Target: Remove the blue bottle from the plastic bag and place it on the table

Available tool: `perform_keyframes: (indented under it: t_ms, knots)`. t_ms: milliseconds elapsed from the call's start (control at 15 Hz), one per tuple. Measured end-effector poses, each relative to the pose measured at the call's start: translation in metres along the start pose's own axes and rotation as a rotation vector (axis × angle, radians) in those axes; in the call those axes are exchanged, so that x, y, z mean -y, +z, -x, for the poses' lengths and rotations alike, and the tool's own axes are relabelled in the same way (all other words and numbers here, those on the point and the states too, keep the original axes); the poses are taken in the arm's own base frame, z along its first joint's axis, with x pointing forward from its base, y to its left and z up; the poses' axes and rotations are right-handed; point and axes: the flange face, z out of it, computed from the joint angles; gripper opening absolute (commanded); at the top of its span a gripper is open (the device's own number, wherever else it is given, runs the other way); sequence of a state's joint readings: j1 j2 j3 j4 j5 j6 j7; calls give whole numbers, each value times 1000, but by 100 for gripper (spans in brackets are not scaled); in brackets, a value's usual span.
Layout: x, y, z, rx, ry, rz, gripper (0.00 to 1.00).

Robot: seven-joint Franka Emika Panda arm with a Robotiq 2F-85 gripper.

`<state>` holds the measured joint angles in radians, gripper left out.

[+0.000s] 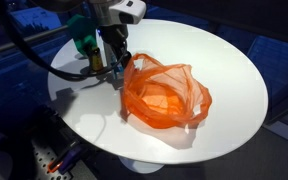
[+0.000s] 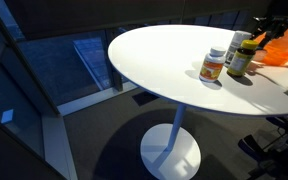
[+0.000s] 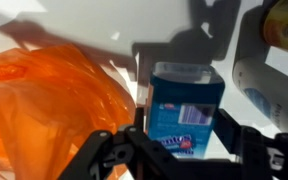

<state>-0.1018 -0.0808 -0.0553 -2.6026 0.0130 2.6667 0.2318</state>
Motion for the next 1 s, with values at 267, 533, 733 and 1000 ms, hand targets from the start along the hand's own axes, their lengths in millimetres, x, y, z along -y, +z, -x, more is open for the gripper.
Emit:
perform_keyframes:
  t_ms: [267,533,733,1000]
  knots:
    - [0,-5,-4,-9,3,-3,100]
    - [1,-40,-19,-23,24,-22,100]
    - [0,-80,-29,-18,37,-35,100]
    - [1,-130,-36,10,34,-43,100]
